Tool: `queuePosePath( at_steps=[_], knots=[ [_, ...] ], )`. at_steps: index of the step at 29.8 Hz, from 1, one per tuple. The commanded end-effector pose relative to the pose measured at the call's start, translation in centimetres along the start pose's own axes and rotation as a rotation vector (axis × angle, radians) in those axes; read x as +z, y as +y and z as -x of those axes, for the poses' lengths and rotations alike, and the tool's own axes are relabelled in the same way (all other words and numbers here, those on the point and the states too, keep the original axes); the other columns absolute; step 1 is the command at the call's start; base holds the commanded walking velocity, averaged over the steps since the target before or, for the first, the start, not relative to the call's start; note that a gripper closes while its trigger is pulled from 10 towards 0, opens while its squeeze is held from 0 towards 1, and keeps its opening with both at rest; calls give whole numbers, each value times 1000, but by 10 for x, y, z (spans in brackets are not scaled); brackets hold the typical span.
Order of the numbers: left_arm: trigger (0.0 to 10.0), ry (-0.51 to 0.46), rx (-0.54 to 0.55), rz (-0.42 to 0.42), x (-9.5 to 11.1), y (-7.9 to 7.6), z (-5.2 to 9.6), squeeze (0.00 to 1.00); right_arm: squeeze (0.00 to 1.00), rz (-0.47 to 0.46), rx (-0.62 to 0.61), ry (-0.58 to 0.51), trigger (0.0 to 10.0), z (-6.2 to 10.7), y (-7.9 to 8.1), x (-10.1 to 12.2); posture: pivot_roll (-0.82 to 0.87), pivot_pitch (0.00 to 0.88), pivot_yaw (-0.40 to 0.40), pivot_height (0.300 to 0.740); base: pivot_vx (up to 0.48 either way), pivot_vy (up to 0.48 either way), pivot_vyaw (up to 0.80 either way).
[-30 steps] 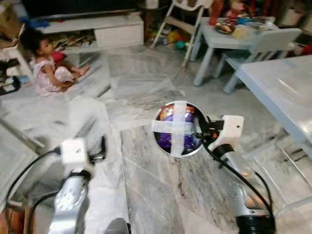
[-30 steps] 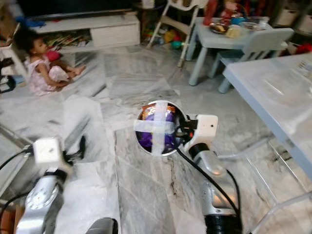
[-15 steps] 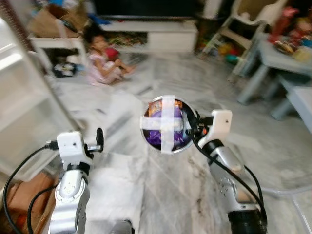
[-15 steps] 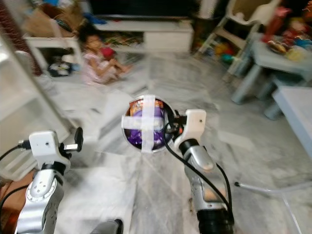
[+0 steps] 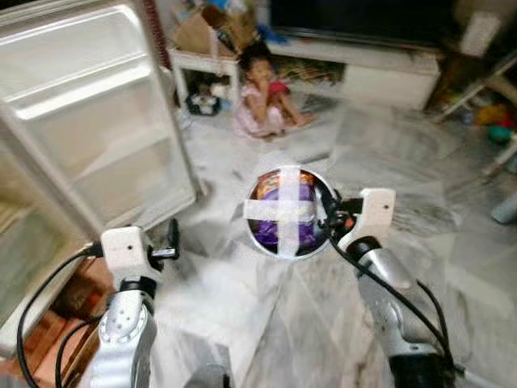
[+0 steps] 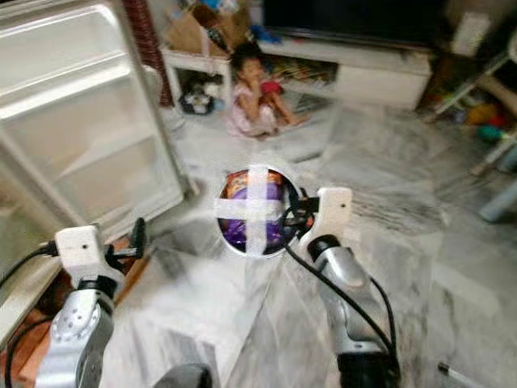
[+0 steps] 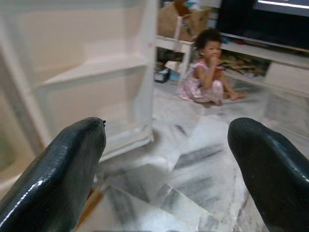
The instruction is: Restocking fridge
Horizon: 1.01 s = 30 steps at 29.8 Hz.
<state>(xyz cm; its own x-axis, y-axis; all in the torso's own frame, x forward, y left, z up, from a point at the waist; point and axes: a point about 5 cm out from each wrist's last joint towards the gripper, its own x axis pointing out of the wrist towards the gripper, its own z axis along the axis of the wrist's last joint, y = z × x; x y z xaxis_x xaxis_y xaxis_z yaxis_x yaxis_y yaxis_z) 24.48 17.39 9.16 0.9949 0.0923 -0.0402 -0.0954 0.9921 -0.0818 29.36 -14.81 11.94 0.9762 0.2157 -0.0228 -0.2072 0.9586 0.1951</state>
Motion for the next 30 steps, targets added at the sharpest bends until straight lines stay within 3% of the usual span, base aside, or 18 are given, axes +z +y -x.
queuePosePath(
  at_steps=[1, 21, 30],
  knots=[
    [10000, -10, 7, -13, 1, 4, -1, 0, 0, -8, 35, -33, 10000, -2, 10, 5, 55, 67, -42, 740, 0, 0, 781],
    [10000, -15, -13, -32, 3, 2, -3, 0, 0, 11, 79, -46, 10000, -3, 17, 7, 58, 65, -38, 740, 0, 0, 778],
    [10000, -6, 13, -30, 1, 6, 1, 0, 0, 7, 55, -48, 10000, -2, 13, 7, 62, 71, -38, 740, 0, 54, 733]
  ],
)
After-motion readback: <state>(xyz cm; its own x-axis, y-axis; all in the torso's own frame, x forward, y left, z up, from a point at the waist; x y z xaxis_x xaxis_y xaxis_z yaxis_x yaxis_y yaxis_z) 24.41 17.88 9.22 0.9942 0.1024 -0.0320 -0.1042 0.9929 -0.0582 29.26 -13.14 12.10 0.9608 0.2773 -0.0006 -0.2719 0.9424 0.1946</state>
